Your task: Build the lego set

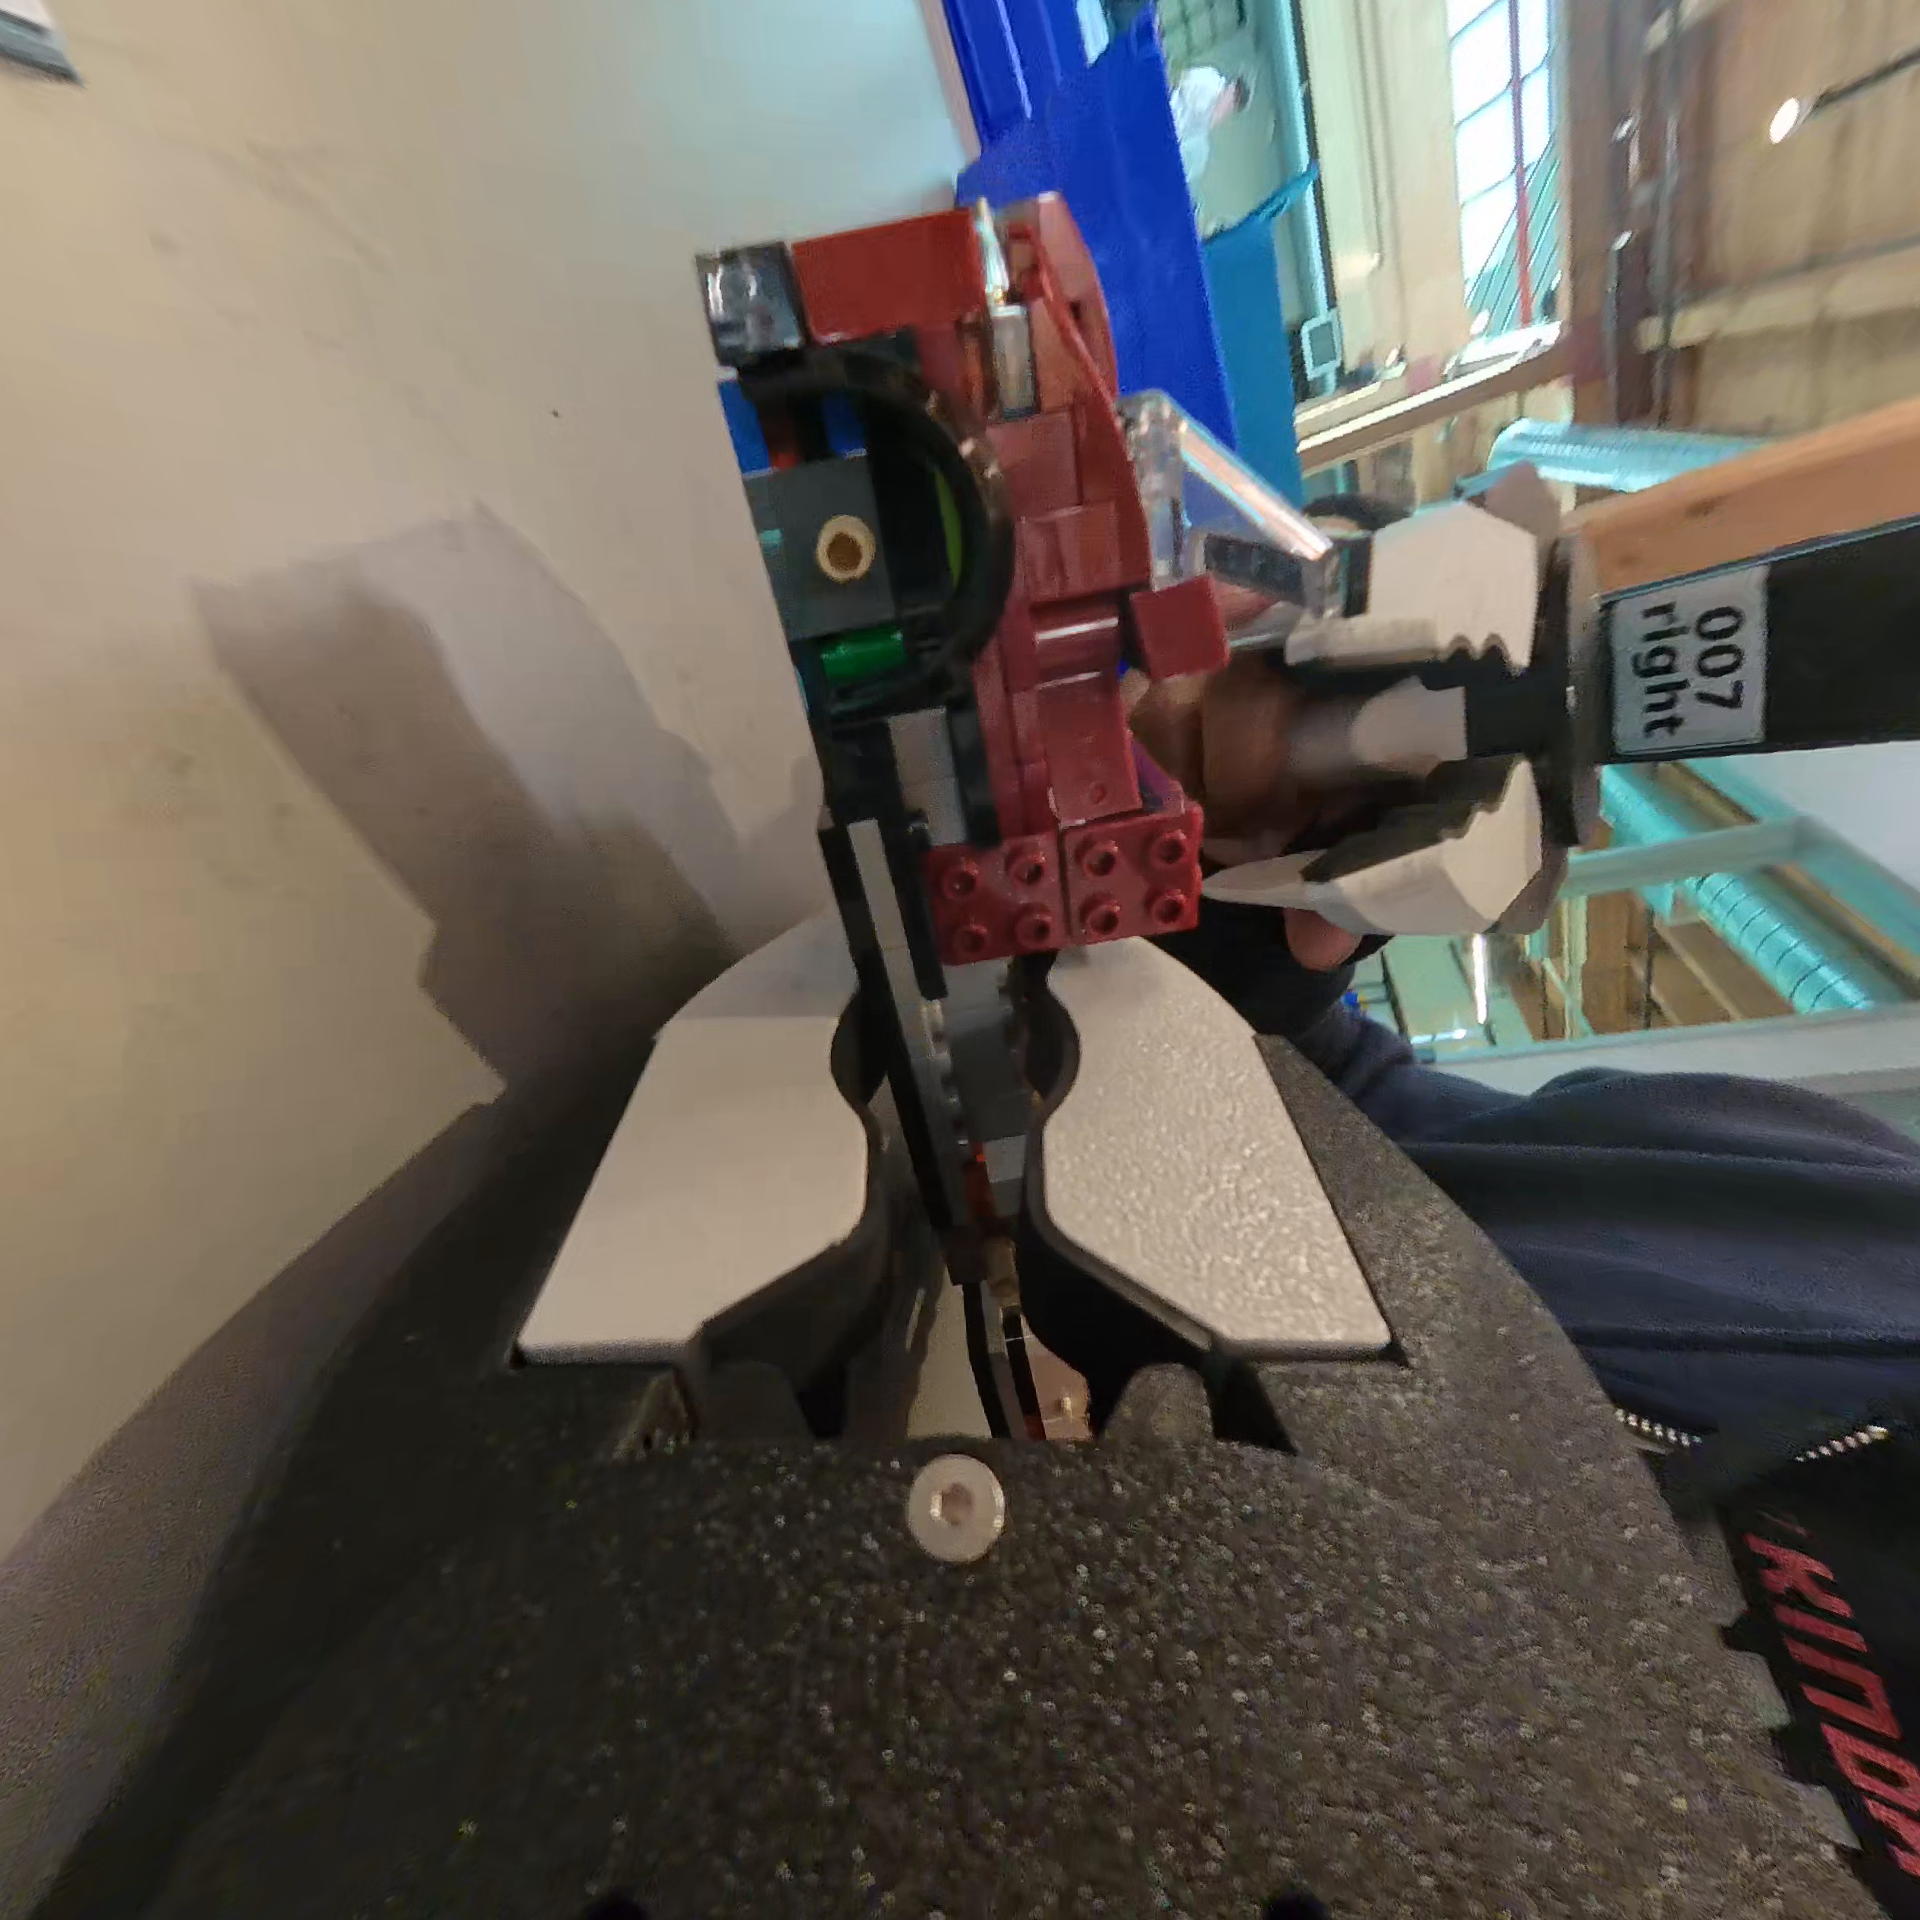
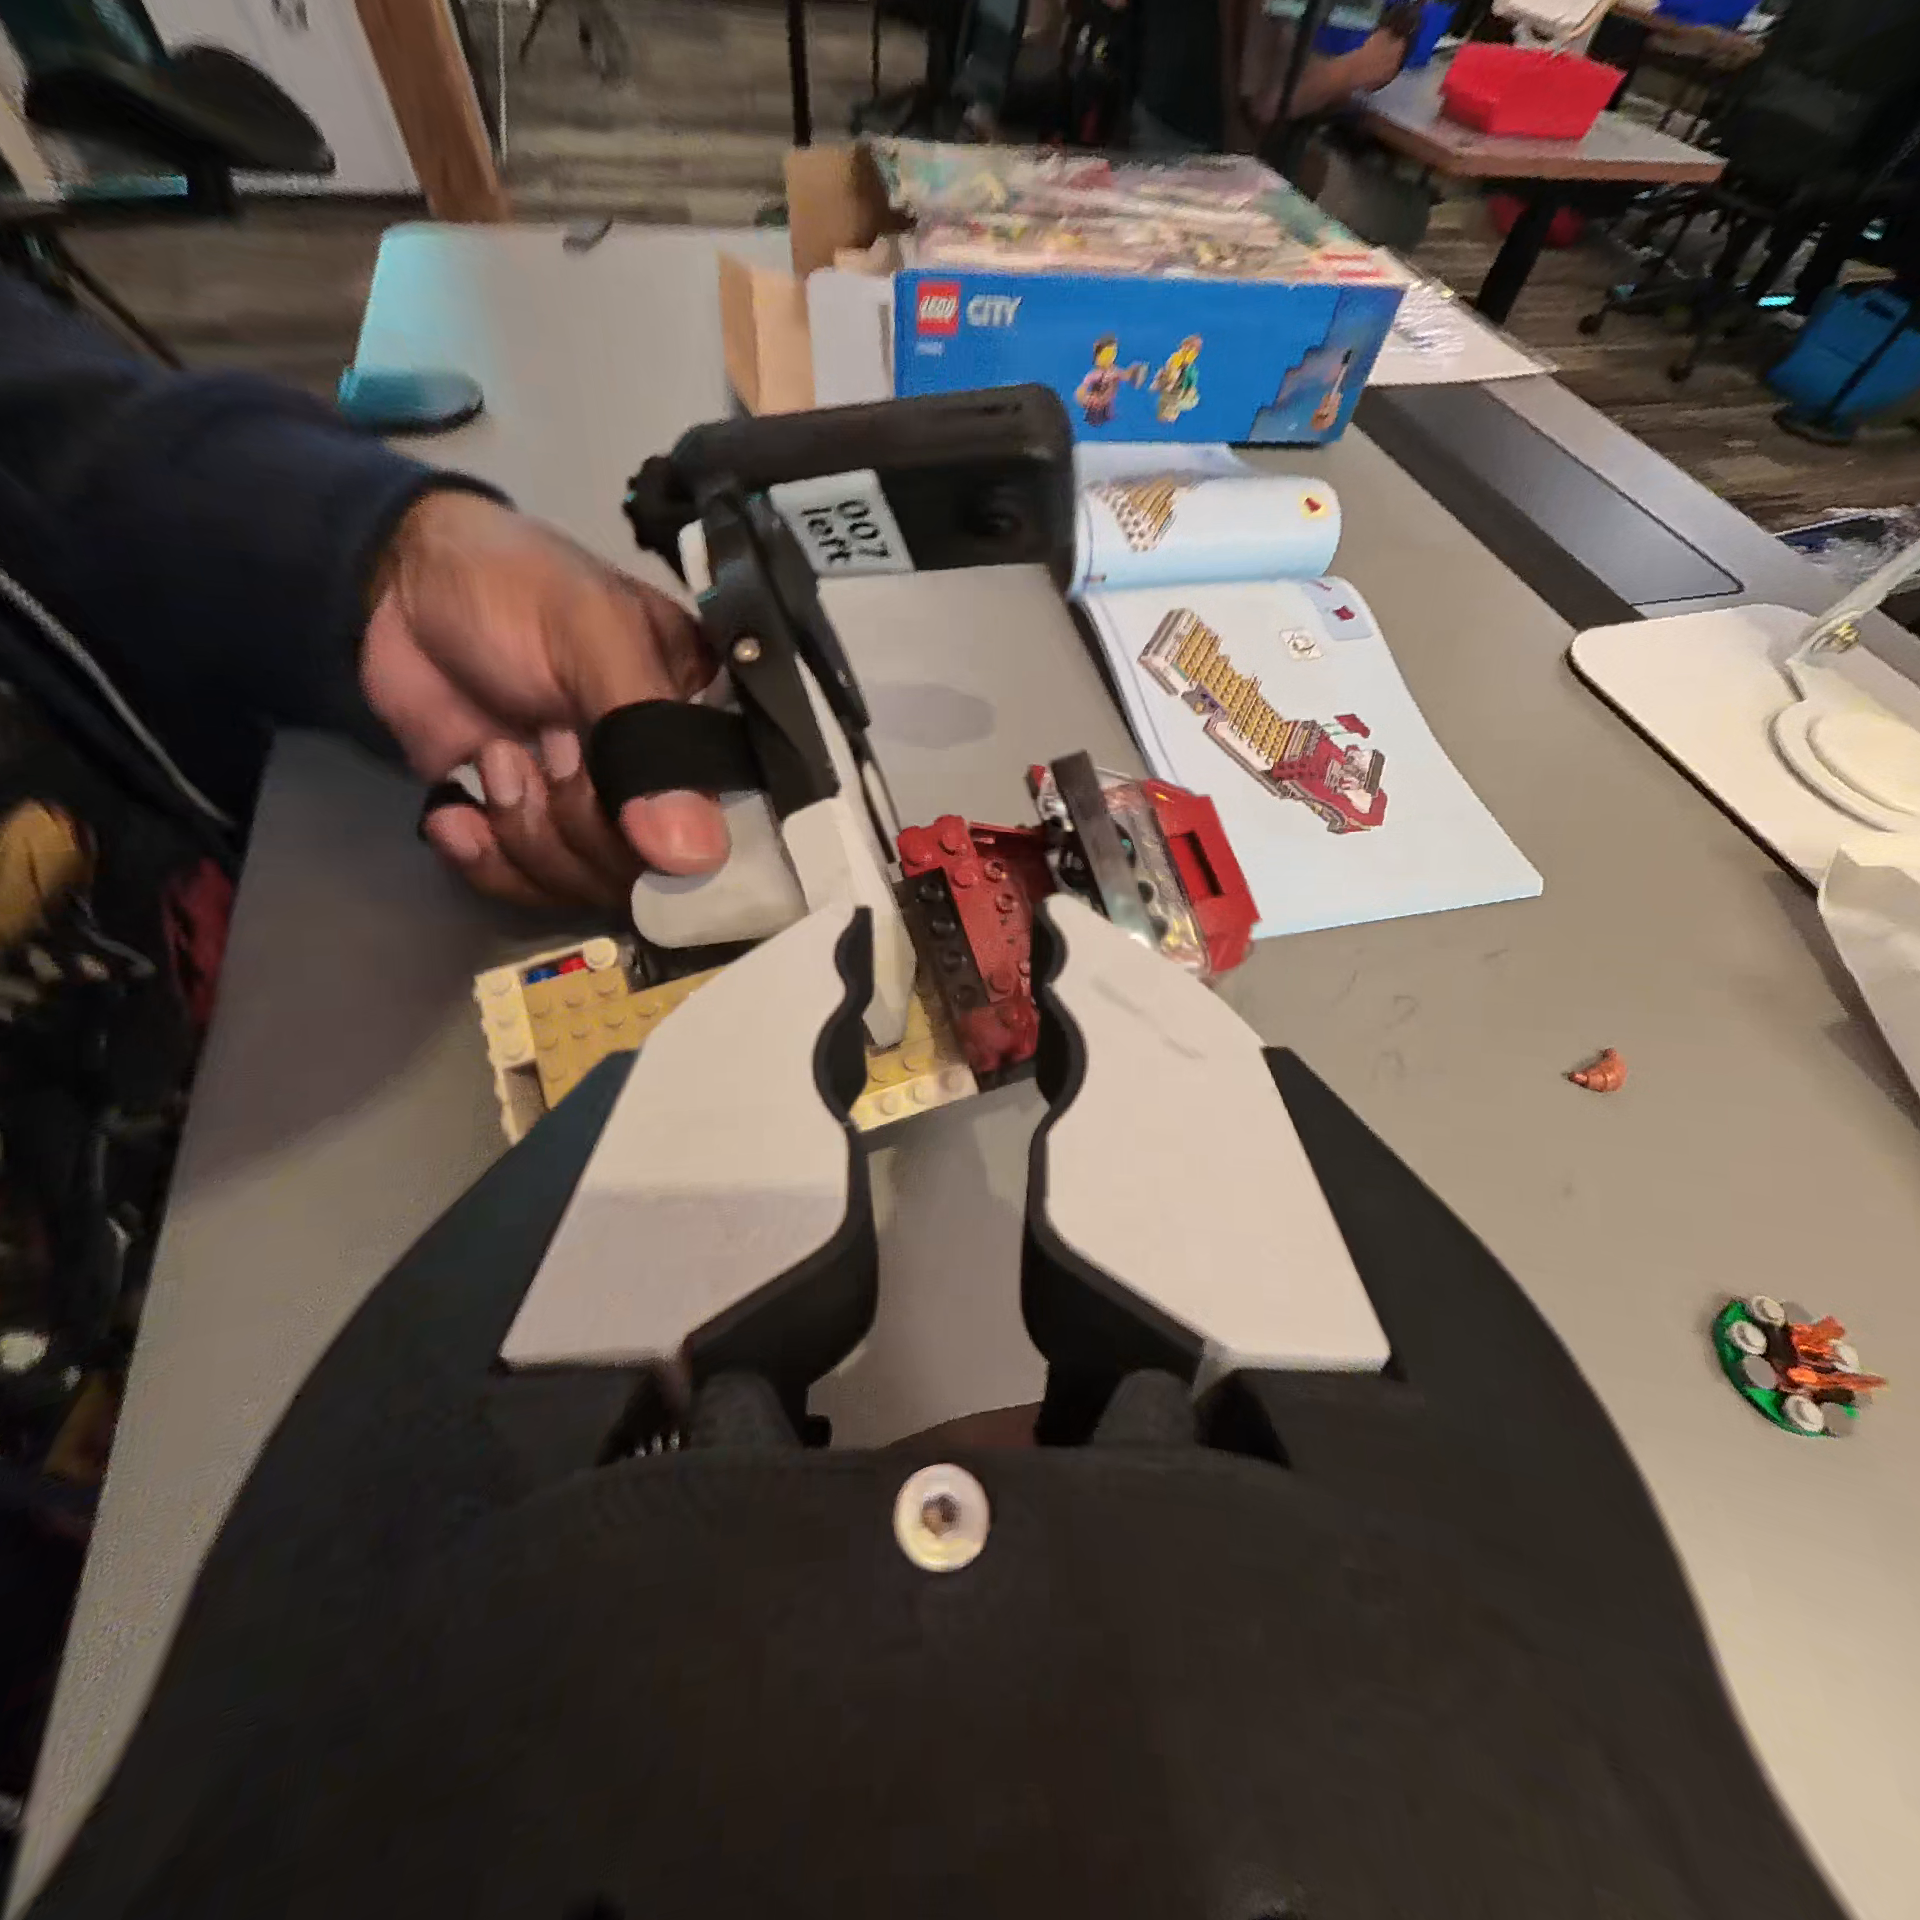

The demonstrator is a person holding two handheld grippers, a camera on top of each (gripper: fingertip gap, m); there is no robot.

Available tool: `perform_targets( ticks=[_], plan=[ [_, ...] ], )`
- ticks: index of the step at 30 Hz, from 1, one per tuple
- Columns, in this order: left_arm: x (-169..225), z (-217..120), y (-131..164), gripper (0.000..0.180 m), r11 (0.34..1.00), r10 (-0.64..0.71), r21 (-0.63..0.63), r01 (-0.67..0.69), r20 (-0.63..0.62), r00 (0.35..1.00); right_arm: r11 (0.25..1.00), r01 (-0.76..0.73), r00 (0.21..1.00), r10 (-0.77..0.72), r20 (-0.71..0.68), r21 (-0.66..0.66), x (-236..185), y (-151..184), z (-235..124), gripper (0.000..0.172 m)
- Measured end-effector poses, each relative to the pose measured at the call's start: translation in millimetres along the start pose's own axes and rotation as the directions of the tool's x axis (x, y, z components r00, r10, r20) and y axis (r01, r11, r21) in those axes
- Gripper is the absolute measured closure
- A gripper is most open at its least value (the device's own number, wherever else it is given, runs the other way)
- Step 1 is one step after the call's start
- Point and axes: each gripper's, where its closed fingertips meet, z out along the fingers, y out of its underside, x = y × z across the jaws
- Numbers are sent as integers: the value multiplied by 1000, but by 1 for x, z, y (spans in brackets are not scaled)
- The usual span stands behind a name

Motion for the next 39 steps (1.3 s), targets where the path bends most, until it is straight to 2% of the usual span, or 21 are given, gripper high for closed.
perform_targets(
  ticks=[4,13,18,23,32,36,39],
  plan=[
    [-2,18,4,157,995,21,-93,-20,19,1000,997,39,999,-39,4,-74,0,14,-4,143],
    [5,52,4,156,976,44,-214,-45,-10,999,984,50,996,-61,-63,-171,17,41,-24,143],
    [5,63,2,155,963,76,-260,-72,5,997,974,24,994,-46,-96,-224,25,56,-29,150],
    [11,65,-1,128,950,132,-284,-125,4,991,961,-66,984,17,-180,-267,42,71,-32,155],
    [3,56,-9,117,944,194,-280,-175,39,980,943,-50,971,-31,-237,-329,47,68,-19,155],
    [-3,54,-16,104,919,277,-310,-244,69,958,932,-39,955,-71,-288,-361,58,70,-14,155],
    [-7,53,-22,103,902,326,-325,-286,77,942,924,-35,940,-99,-326,-381,67,71,-11,154]
  ],
)
